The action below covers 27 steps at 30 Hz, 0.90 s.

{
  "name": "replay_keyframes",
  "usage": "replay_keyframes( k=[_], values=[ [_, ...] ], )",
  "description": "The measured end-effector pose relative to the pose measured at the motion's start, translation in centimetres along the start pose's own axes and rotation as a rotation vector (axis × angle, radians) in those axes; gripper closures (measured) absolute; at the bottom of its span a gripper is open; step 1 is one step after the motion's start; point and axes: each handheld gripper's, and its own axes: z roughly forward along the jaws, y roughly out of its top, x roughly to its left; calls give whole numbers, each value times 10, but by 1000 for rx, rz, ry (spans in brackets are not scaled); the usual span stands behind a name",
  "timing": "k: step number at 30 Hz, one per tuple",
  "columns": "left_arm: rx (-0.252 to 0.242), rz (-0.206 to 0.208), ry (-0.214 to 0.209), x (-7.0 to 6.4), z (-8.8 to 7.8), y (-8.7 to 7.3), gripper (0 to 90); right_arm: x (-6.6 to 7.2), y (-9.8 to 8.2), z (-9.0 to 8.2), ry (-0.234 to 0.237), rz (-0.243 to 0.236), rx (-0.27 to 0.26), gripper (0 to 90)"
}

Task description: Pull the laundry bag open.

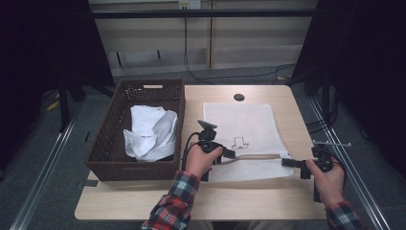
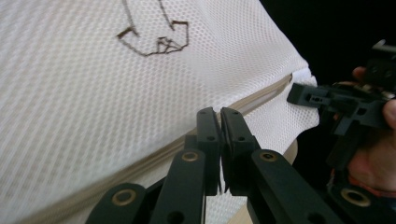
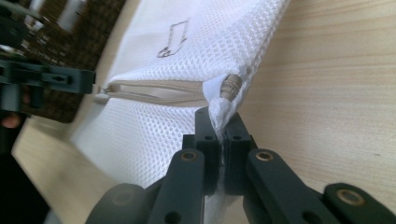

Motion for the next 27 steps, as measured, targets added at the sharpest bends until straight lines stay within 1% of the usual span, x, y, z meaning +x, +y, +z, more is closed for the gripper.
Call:
replay_keyframes(
  k=[1, 2, 4, 5, 6, 7, 10, 11, 12, 13, 15, 16, 17, 20, 21, 22, 23, 24, 25, 26, 27],
  values=[
    [2, -7, 6, 0, -2, 0, 870, -2, 0, -1, 12, 14, -2, 877],
    [2, -15, 1, 0, -2, 1, 871, -4, 0, -2, 0, 3, -7, 877],
    [-3, 2, 8, -1, -2, 2, 872, -3, -1, -1, 3, 10, -1, 877],
    [-3, 6, 11, -1, -3, 2, 872, -2, -1, 0, -2, 3, -4, 877],
    [-4, 3, 1, 0, -3, 3, 872, -2, 0, 0, -7, 4, -1, 877],
    [0, -5, -4, 1, -4, 3, 871, -2, 0, -1, 0, 6, -6, 877],
    [6, -4, 2, 3, -5, 2, 869, -2, -1, -2, 11, 7, -8, 877],
    [1, -12, -2, 4, -6, 2, 869, -3, -1, -1, 8, 4, -3, 877],
    [-3, -15, 1, 4, -7, 2, 868, -3, -1, -1, 12, 8, -4, 877],
    [-8, -11, 16, 4, -8, 2, 869, -3, -1, -1, 14, 6, 0, 877],
    [-14, -15, 23, 5, -10, 2, 865, -2, -2, 0, 5, 0, 1, 877],
    [-9, -8, 15, 6, -11, 2, 864, -2, -2, 0, 11, 7, 2, 877],
    [-8, -4, 18, 7, -12, 3, 864, -2, -2, 0, 13, 7, 0, 877],
    [-9, -14, 21, 8, -14, 3, 867, 0, -1, 2, 12, 7, 1, 877],
    [-11, 8, 71, 8, -16, 3, 868, 0, -1, 2, 12, 7, -2, 877],
    [-36, 17, 120, 10, -20, 3, 900, -1, -1, 2, -30, -8, -2, 877],
    [-38, 3, 92, 15, -26, 3, 900, -3, -1, -1, -71, -29, -6, 878],
    [-40, -13, 78, 17, -29, 3, 900, -8, -1, -4, -62, -8, -17, 877],
    [-41, -8, 93, 18, -33, 2, 900, -13, -1, -8, -22, 37, -23, 877],
    [-41, -13, 95, 18, -35, 2, 900, -17, -1, -10, -24, 47, -35, 877],
    [-46, -19, 76, 19, -35, 2, 900, -19, -1, -13, -25, 49, -39, 877]
  ],
)
